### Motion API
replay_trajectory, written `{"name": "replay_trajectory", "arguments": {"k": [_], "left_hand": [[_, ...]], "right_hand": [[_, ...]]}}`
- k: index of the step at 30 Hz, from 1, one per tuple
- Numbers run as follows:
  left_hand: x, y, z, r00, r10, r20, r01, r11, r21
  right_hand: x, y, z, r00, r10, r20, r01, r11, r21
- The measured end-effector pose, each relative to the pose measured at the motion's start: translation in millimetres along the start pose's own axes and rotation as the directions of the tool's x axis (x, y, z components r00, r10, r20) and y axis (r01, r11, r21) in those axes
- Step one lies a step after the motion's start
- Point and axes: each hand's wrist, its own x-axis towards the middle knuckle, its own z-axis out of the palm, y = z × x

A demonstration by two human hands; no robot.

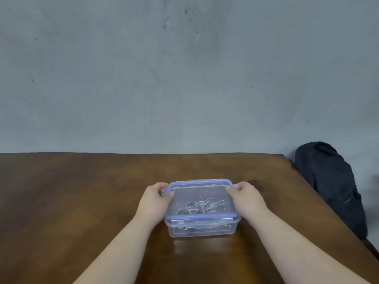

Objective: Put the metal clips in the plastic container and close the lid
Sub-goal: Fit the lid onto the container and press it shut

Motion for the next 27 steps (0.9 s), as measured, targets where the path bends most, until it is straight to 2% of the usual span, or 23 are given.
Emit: {"name": "replay_trajectory", "arguments": {"k": [3, 8, 14, 17, 21, 23, 27], "left_hand": [[-4, 3, 1, 1.0, 0.0, -0.001, 0.0, 0.999, 0.041], [-7, 3, -3, 0.998, -0.031, 0.058, 0.021, 0.988, 0.156], [-17, -4, 13, 0.991, -0.11, 0.079, 0.107, 0.993, 0.039], [-23, -1, 16, 0.981, -0.163, 0.103, 0.176, 0.976, -0.13], [-26, 2, 19, 0.969, -0.184, 0.166, 0.225, 0.935, -0.274], [-24, 3, 20, 0.965, -0.19, 0.18, 0.237, 0.926, -0.294], [-20, 2, 18, 0.961, -0.162, 0.223, 0.22, 0.939, -0.266]], "right_hand": [[3, 6, 3, 0.999, 0.017, 0.034, -0.012, 0.99, -0.137], [6, 6, 9, 0.996, -0.036, 0.076, 0.052, 0.976, -0.213], [12, 13, 17, 0.995, -0.057, 0.087, 0.079, 0.954, -0.289], [10, 13, 23, 0.997, -0.022, 0.08, 0.037, 0.98, -0.195], [5, 16, 27, 0.992, 0.068, 0.103, -0.075, 0.995, 0.065], [3, 19, 27, 0.987, 0.087, 0.134, -0.109, 0.98, 0.169], [0, 19, 24, 0.975, 0.108, 0.192, -0.153, 0.959, 0.24]]}}
